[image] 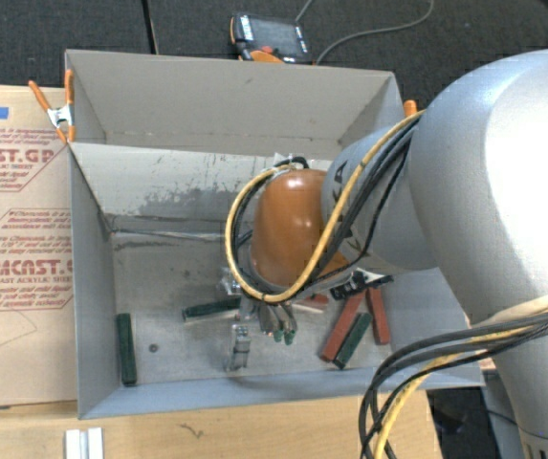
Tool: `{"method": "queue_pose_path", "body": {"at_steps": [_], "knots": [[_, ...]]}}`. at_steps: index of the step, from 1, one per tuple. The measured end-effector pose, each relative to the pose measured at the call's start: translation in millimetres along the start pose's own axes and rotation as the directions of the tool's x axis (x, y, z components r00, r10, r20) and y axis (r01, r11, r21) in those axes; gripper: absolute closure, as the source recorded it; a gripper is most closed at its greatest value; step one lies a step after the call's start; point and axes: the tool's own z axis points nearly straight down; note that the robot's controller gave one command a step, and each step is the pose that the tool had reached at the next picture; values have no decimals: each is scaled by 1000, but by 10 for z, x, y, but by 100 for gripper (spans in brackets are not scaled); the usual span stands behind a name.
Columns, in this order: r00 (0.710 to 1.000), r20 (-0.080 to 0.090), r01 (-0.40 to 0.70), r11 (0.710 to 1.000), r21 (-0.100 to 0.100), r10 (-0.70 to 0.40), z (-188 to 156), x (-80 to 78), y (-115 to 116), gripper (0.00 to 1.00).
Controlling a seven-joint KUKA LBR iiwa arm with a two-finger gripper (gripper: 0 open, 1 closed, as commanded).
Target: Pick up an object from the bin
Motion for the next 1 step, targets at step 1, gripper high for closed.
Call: {"method": "queue_pose_path", "body": {"at_steps": [1], "knots": [[1000,7,0,1000,-2,0,-42,-23,5,100]]}}
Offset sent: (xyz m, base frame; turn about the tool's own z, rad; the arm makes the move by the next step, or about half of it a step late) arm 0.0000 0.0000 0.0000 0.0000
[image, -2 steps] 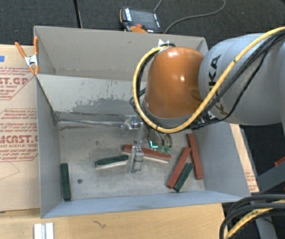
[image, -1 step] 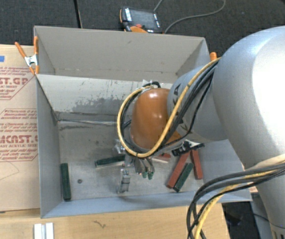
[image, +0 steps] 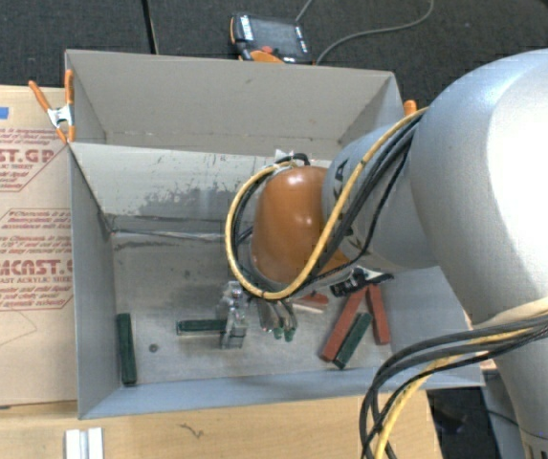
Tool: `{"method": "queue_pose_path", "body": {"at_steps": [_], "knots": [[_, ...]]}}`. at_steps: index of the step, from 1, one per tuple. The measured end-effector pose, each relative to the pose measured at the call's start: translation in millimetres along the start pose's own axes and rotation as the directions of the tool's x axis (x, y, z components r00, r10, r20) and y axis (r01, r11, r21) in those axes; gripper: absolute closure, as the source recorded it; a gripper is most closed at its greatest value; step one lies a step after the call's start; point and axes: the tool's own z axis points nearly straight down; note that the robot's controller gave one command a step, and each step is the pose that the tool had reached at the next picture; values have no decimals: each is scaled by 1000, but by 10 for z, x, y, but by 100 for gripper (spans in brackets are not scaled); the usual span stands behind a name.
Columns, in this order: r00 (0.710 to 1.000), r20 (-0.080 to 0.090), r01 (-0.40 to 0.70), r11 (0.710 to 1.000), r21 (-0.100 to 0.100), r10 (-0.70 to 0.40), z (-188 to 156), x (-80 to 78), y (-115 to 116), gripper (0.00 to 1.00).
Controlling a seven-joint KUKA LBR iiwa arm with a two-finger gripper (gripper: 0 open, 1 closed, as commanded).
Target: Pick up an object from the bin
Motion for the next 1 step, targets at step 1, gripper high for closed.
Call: {"method": "queue_pose_path", "body": {"at_steps": [1], "knots": [[1000,9,2,1000,-2,-2,-1740,17,237,100]]}}
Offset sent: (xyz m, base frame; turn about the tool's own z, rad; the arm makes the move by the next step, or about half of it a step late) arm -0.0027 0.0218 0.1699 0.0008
